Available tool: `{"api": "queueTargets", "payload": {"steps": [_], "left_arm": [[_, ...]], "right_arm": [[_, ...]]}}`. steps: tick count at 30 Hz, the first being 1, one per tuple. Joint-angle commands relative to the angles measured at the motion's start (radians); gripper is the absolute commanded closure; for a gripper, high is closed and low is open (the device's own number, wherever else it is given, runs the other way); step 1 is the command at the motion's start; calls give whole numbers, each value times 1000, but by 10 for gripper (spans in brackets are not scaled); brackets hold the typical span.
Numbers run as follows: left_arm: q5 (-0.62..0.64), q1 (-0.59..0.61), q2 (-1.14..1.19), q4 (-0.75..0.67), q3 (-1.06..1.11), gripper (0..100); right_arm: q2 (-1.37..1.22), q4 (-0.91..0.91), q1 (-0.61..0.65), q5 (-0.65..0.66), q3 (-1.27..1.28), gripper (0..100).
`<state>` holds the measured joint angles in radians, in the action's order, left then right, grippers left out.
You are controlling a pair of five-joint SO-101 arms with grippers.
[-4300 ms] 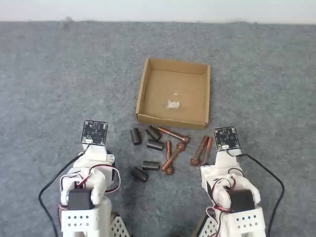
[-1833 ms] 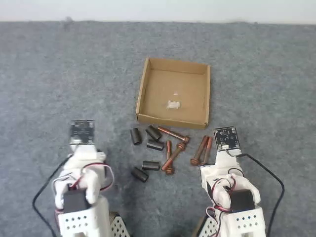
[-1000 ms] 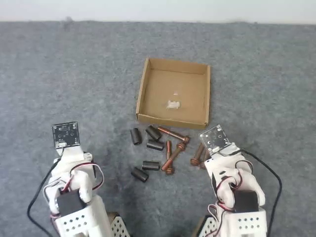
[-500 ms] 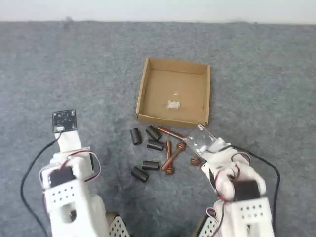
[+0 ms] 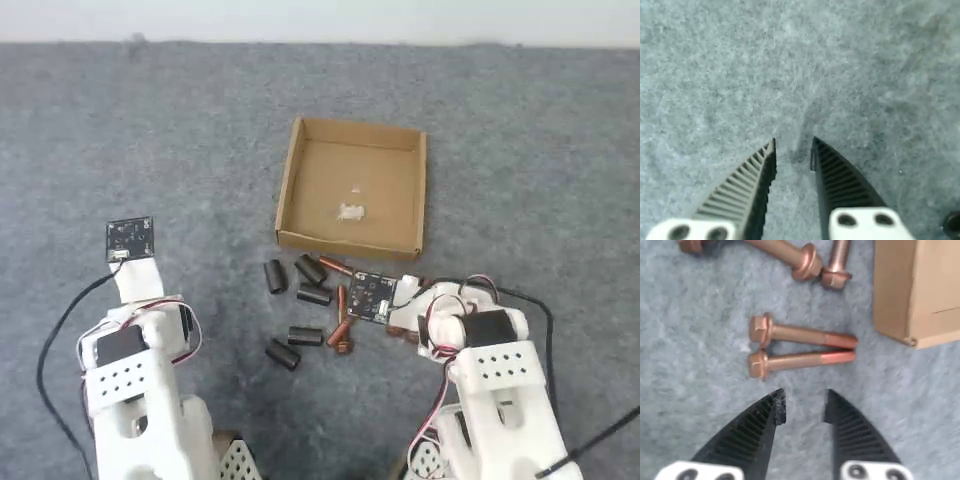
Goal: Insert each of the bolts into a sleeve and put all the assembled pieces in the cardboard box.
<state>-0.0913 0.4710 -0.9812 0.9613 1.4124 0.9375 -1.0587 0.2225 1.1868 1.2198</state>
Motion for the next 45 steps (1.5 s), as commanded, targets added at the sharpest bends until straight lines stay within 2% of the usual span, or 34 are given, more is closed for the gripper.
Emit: {"api": "queueTargets", "payload": {"steps": [1,7,13,16,20,25,29,34,39,41,43,45], "left_arm": [[26,6,3,-17,-53,873],[26,6,3,-17,-53,872],[26,6,3,-17,-51,871],[26,6,3,-17,-51,870],[25,6,3,-14,-51,870],[25,6,3,-12,-51,870],[25,6,3,-12,-51,870],[25,6,3,-14,-51,870],[25,6,3,-15,-53,870],[25,6,3,-15,-53,870],[25,6,3,-15,-53,870],[25,6,3,-15,-53,870]], "right_arm": [[-13,33,54,21,-54,830],[-15,31,156,20,-48,856],[-16,36,171,34,-48,855],[-31,35,170,97,-21,855],[-128,61,165,143,-20,855],[-285,211,142,147,-29,855],[-398,228,145,152,-68,854],[-519,228,136,235,-109,854],[-587,219,145,232,-157,860],[-588,214,145,230,-163,891],[-578,182,150,184,-178,987],[-547,105,166,98,-215,976]]}}
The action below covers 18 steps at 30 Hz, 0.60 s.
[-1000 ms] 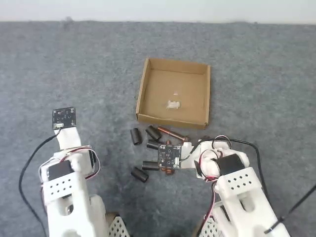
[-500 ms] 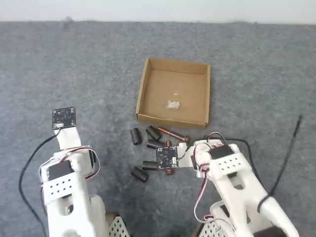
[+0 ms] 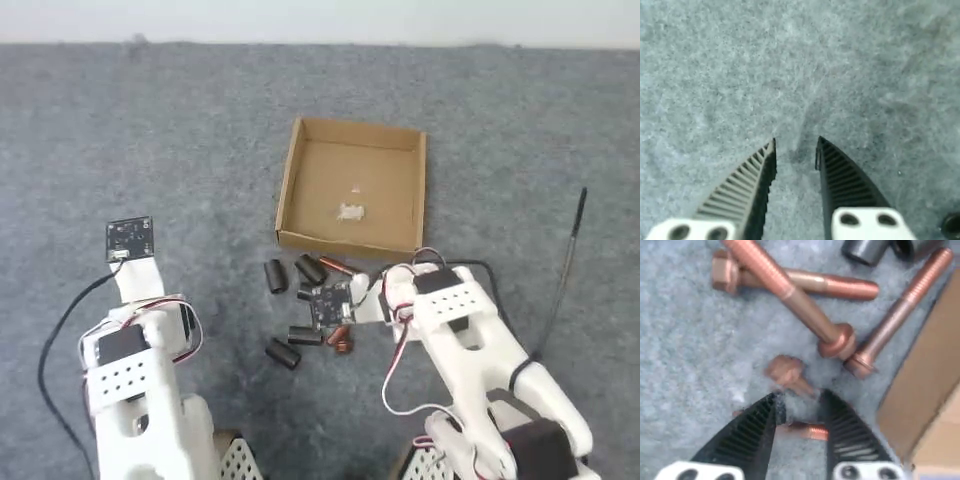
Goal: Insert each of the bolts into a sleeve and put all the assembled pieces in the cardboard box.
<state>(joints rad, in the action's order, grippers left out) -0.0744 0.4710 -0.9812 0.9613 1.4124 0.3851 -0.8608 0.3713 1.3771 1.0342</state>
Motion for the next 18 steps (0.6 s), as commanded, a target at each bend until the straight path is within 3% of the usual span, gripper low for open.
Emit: {"api": "queueTargets", "payload": {"steps": [1,9,14,18], "left_arm": [[8,6,3,-15,-53,870],[8,6,3,-17,-53,870],[8,6,3,-15,-53,870],[9,18,3,-15,-53,870]], "right_arm": [[28,-140,24,-144,-48,977],[308,-435,53,-603,-242,993],[389,-559,56,-681,-279,993],[355,-524,56,-786,-284,993]]}}
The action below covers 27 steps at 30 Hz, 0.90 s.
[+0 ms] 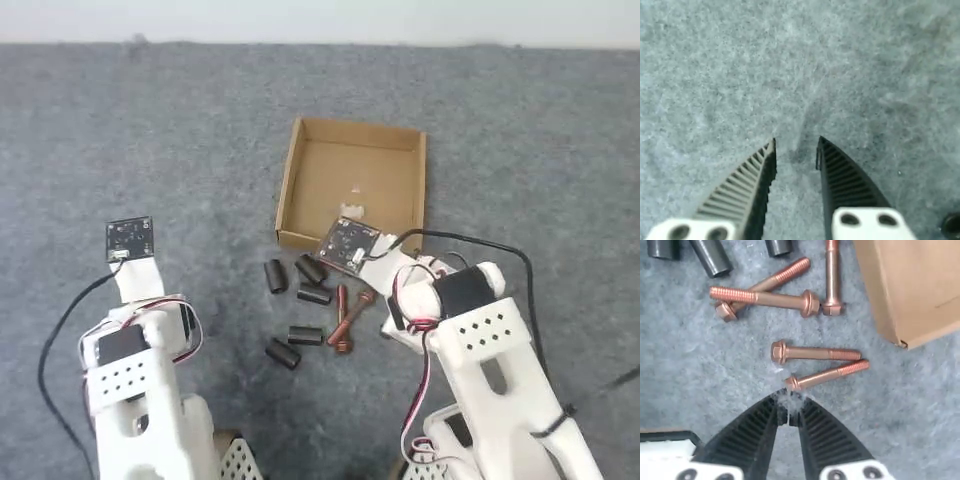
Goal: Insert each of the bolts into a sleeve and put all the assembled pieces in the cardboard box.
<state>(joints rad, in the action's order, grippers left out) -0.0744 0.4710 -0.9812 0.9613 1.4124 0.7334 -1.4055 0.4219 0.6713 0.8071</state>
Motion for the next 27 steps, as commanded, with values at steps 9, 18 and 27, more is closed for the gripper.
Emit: {"api": "queueTargets", "payload": {"steps": [9,18,27], "left_arm": [[52,149,14,-52,-74,869],[92,153,31,-58,-85,869],[107,213,488,-78,-335,849]], "right_arm": [[-147,206,153,-499,-100,953],[-295,171,328,-399,-238,929],[-311,225,226,-301,-242,929]]}}
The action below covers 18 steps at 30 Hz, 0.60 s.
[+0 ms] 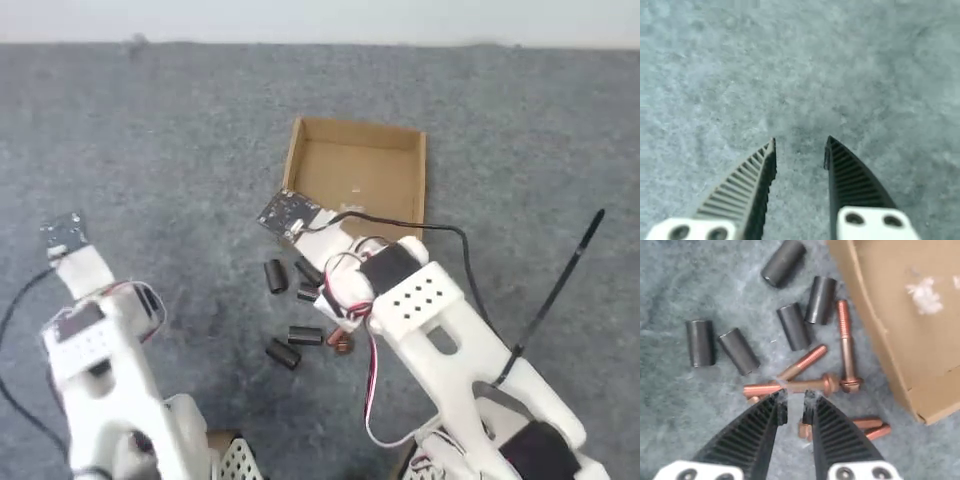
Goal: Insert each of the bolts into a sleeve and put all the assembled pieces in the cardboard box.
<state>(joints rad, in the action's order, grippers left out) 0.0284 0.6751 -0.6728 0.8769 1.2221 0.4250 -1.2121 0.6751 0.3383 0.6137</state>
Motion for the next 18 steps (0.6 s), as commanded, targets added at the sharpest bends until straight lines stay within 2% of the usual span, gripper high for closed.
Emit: {"api": "queueTargets", "payload": {"steps": [1,11,18], "left_arm": [[5,9,195,8,-153,853],[31,14,184,-5,-150,852],[38,14,184,-18,-150,851]], "right_arm": [[-2,42,-27,35,-41,929],[-2,143,45,169,57,925],[-2,222,145,221,155,916]]}}
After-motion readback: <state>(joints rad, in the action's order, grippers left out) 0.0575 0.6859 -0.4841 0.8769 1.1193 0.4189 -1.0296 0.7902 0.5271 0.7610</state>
